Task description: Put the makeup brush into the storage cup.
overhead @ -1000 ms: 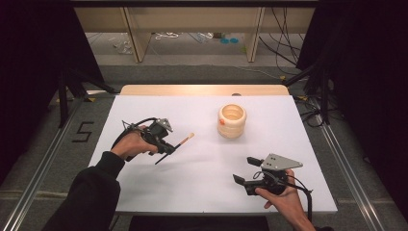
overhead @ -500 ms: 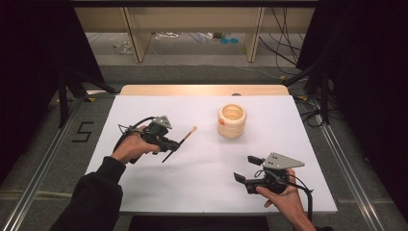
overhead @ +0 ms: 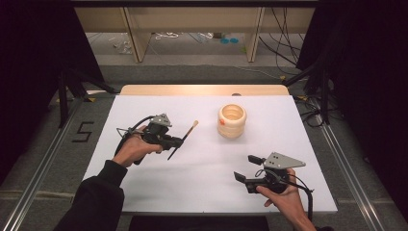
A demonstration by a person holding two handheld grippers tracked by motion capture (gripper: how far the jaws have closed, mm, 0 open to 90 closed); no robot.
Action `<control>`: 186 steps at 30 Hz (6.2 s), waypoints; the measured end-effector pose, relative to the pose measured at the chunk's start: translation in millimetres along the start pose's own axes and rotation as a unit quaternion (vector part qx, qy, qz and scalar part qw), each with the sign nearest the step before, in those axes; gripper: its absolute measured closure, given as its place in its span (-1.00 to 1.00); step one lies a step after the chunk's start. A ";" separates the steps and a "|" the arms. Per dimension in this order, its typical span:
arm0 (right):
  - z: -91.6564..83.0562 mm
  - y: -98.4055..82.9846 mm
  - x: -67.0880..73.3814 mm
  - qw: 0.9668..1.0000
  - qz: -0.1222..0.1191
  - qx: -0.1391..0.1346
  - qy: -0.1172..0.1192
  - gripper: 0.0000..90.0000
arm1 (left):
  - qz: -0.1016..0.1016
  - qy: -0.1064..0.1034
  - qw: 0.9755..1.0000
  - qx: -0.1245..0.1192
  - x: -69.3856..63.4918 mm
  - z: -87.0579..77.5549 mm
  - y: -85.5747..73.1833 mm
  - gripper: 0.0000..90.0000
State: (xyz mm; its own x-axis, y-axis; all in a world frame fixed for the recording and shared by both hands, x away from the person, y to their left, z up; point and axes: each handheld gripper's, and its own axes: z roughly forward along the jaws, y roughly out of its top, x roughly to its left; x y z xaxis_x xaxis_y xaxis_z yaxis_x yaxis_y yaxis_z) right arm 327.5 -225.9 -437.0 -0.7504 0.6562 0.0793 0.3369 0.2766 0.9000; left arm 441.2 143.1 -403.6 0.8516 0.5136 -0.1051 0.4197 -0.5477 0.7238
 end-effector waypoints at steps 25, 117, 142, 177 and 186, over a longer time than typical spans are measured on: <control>13.2 22.6 -8.3 0.993 0.058 -0.100 0.038 -0.51 | -0.033 -0.024 0.994 -0.101 -27.8 -2.0 9.7 0.85; 95.2 70.7 -1.0 0.956 0.171 -0.166 0.171 0.85 | -0.041 -0.064 0.983 -0.165 -54.5 3.3 17.1 0.76; 91.2 70.9 -8.7 0.973 0.114 -0.150 0.132 0.85 | -0.035 0.028 0.990 -0.132 -60.6 -12.7 -27.7 -0.36; 82.6 72.8 -34.0 0.983 0.085 -0.143 0.075 0.85 | -0.036 0.110 0.984 -0.133 -73.5 -26.3 -74.9 -0.53; 78.5 75.4 -41.0 0.985 0.082 -0.136 0.060 0.85 | -0.038 0.112 0.985 -0.128 -78.6 -23.0 -79.5 -0.53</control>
State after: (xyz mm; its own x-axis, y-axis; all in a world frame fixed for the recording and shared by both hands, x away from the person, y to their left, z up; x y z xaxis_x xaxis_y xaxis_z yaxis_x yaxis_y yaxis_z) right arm 428.3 -176.8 -406.1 -0.7658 0.5843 0.2687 0.3066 -0.0356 0.9512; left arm 333.7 161.4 -437.2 0.7179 0.6953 -0.0338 0.3631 -0.3326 0.8704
